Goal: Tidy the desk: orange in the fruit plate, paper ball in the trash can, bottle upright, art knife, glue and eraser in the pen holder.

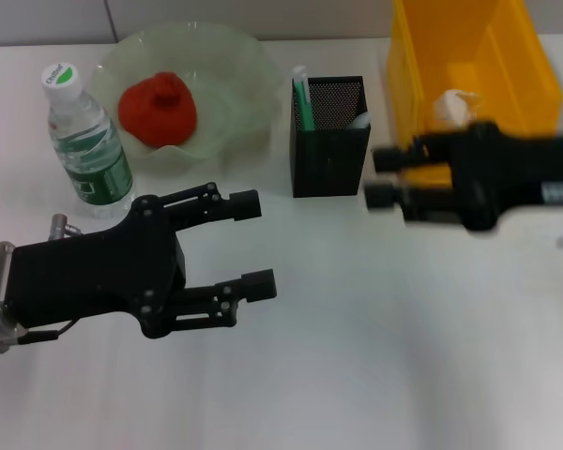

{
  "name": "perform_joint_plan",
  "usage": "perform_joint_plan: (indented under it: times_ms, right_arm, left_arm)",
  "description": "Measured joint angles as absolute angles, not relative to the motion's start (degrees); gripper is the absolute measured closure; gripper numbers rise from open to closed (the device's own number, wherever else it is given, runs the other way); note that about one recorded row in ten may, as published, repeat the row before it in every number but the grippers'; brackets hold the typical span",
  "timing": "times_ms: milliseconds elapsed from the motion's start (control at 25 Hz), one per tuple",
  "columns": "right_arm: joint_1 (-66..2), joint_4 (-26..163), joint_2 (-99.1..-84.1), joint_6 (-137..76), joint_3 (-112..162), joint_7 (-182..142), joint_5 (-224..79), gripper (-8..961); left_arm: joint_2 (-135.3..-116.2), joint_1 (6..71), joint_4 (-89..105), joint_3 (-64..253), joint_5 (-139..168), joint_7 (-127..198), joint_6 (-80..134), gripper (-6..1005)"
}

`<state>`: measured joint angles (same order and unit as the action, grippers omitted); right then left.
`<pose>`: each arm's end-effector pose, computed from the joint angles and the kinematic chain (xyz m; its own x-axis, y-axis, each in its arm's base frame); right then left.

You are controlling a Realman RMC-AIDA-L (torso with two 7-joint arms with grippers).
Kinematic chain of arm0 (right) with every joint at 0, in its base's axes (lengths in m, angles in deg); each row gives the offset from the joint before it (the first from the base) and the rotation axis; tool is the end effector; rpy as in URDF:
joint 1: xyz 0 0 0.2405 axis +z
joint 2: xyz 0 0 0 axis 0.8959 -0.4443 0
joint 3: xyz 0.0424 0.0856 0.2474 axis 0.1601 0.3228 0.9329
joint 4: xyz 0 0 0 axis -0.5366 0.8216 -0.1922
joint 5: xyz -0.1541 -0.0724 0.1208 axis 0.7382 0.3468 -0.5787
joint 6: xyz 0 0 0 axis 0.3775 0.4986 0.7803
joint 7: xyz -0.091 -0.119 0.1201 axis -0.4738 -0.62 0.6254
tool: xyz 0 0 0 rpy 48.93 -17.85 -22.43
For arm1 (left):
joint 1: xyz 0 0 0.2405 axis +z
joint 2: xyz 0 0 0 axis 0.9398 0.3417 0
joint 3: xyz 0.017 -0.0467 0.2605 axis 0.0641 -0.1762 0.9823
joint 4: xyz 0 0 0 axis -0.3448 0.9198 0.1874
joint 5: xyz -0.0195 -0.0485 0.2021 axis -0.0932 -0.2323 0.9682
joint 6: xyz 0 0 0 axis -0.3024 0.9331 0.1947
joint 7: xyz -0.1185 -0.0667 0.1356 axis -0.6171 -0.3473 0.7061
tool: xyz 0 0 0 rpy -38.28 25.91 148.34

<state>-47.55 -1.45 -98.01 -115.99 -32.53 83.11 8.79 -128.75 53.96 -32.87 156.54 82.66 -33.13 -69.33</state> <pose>0.1719 0.3057 -0.0072 0.7893 -0.3279 -0.5192 -0.3930 -0.9194 -0.0169 -0.2017 0.2600 -0.0332 0.6416 0.1310 0.7557 0.1867 -0.9823 0.0117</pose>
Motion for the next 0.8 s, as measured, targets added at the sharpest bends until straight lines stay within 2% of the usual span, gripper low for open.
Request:
perform_joint_plan:
  times_ms: [120,440,800]
  right_arm:
    - [-50.4,8.7,-98.25,-120.4,-32.4,69.0,4.1,554]
    - [-50.2,21.9,-98.29,-124.9,-32.7,53.9,0.9,257]
    - [-47.3,32.8,-98.2,-126.2,-32.4,43.2,-1.9,250]
  left_arm:
    - [-128.24,54.0,-32.9,156.5,83.0,-34.1,-69.3,220]
    - [-127.45,54.6,-32.8,156.5,85.8,-35.1,-69.1,217]
    - [-127.29,54.5,-30.2,152.9,88.5,-34.6,-68.8,217]
